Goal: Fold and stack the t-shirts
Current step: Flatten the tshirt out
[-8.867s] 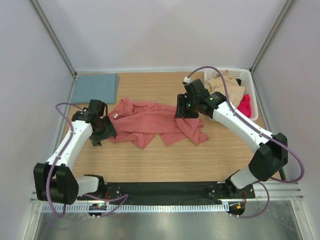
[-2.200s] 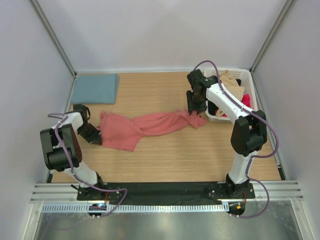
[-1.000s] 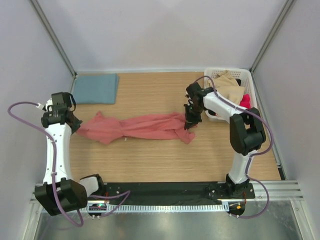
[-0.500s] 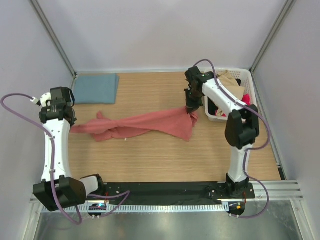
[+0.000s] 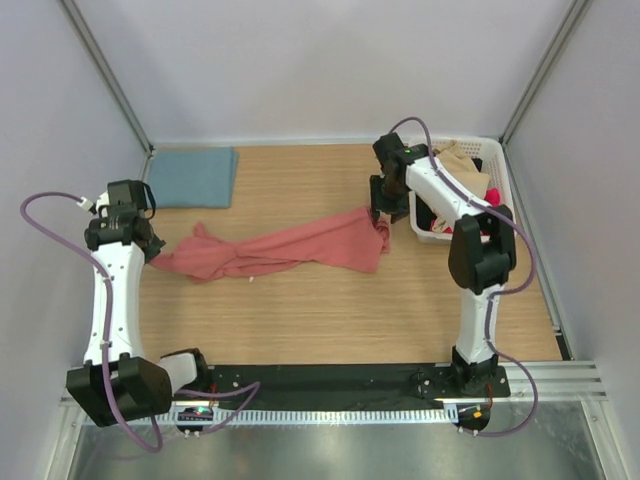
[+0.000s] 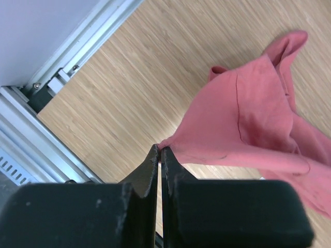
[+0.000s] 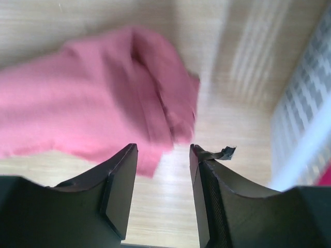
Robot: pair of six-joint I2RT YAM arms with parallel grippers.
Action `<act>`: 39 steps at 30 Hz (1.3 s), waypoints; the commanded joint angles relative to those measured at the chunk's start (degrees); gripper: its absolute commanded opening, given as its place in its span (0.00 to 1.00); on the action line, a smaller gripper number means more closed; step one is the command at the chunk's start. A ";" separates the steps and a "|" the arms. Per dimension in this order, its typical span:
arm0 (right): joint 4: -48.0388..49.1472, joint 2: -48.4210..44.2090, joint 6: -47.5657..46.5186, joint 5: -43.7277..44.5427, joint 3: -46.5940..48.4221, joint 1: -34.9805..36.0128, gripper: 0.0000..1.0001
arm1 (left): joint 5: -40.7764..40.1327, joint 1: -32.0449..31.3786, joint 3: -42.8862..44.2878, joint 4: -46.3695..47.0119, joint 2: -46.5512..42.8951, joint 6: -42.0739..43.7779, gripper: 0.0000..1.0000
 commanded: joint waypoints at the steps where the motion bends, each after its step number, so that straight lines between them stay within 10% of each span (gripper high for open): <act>1: 0.66 -13.36 0.98 1.10 -7.56 0.93 0.52 | 2.92 -0.32 -1.74 2.80 -1.31 0.94 0.00; 11: 18.50 -24.91 13.46 -8.30 -39.30 5.68 0.40 | 3.80 -2.69 1.07 3.06 1.77 1.74 0.00; 28: 23.78 -15.42 14.26 -5.58 -38.17 5.68 0.45 | 6.70 -4.01 -0.60 3.94 1.07 1.47 0.00; 39: 24.14 -14.71 13.82 -6.20 -36.85 5.86 0.06 | 6.79 -4.45 0.01 4.12 1.24 1.56 0.00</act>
